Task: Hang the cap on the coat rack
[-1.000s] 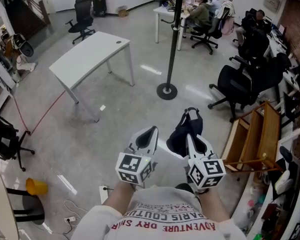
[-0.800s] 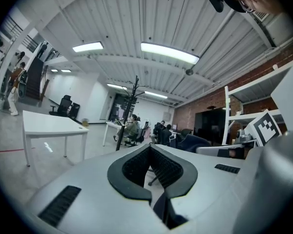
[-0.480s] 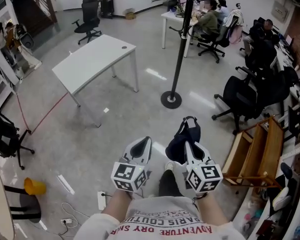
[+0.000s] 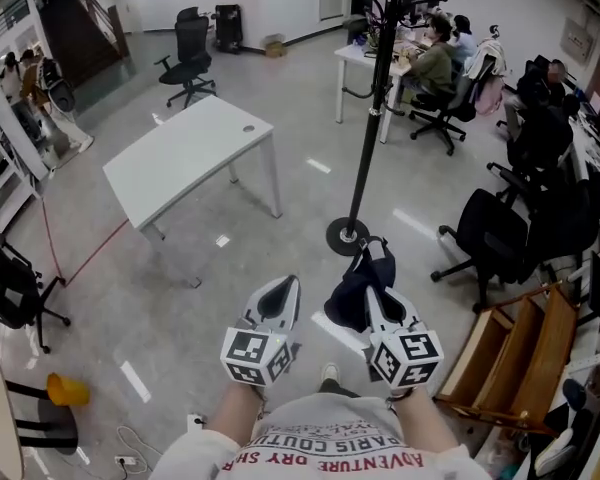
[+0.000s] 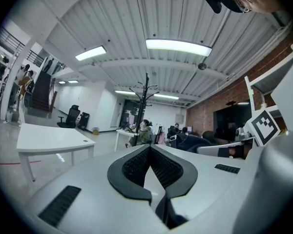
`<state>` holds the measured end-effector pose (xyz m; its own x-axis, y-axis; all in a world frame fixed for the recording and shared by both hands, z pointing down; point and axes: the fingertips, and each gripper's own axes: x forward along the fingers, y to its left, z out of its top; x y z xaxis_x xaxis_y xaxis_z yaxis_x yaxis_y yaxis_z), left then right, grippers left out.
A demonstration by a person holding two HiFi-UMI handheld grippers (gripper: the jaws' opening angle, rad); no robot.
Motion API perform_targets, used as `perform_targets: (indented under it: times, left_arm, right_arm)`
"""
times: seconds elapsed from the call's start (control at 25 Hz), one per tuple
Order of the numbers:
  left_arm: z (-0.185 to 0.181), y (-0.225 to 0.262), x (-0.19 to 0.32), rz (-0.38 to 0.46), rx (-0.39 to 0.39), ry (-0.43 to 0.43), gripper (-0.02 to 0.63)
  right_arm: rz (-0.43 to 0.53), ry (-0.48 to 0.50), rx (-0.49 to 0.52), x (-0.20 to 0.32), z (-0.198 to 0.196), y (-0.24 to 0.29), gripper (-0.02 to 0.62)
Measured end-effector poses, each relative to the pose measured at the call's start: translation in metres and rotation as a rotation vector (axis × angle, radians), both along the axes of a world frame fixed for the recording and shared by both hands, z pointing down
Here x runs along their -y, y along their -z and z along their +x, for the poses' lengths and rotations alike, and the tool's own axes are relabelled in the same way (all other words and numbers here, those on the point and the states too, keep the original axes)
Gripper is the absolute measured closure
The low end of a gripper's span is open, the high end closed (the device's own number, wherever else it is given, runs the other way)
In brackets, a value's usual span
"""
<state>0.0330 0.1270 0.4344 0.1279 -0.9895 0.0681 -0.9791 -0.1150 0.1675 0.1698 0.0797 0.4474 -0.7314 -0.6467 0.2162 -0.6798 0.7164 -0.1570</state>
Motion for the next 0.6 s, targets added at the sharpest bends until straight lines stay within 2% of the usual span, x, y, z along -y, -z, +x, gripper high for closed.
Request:
perform_targets:
  times: [0.28,0.6]
  left_arm:
    - [0.01,0.012,0.105,0.021,0.01,0.014,0.6]
    - [0.012,0.003,0.176,-0.006,0.016,-0.017,0.6]
  right_arm:
    - [0.024,0.012,0.015,0.103,0.009,0.01,0.577]
    - [0.005,-0.014,0.029,0.174,0.01,0.006,0.577]
